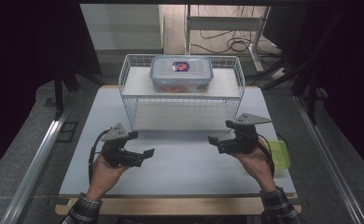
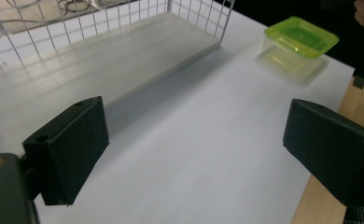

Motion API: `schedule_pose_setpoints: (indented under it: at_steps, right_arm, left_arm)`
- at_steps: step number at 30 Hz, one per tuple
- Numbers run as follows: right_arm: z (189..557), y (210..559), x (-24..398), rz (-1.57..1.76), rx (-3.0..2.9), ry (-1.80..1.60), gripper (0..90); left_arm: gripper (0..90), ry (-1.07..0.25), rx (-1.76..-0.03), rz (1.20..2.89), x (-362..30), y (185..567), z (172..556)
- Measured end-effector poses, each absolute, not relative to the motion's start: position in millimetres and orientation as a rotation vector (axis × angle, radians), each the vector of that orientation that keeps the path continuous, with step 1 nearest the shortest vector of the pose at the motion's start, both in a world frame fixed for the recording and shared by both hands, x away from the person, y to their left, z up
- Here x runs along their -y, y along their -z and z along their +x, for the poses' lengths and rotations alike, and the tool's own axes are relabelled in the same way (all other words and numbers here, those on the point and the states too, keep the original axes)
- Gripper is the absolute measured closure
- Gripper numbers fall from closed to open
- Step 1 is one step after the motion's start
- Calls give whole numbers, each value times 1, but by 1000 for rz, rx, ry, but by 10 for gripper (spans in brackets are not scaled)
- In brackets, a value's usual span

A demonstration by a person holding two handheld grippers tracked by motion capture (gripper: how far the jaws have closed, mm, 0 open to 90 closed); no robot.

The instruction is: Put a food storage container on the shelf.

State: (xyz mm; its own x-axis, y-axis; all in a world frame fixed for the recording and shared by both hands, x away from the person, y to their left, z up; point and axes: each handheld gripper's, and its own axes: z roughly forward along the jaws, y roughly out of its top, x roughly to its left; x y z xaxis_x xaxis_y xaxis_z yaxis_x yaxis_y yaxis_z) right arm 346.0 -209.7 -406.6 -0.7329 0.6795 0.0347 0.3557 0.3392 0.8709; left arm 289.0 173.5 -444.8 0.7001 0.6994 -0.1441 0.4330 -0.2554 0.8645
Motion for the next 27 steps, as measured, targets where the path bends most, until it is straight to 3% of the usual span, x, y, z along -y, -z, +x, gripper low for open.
schedule_pose_setpoints:
  at_steps: [17, 27]
  right_arm:
    - [327, 450, 213, 990, -2283, -1364, 52]
    - [322, 473, 210, 1043, -2360, -1296, 24]
  left_arm:
    - [42, -483, -900, 1959, -171, 484, 264]
    - [38, -470, -935, 1975, -179, 501, 264]
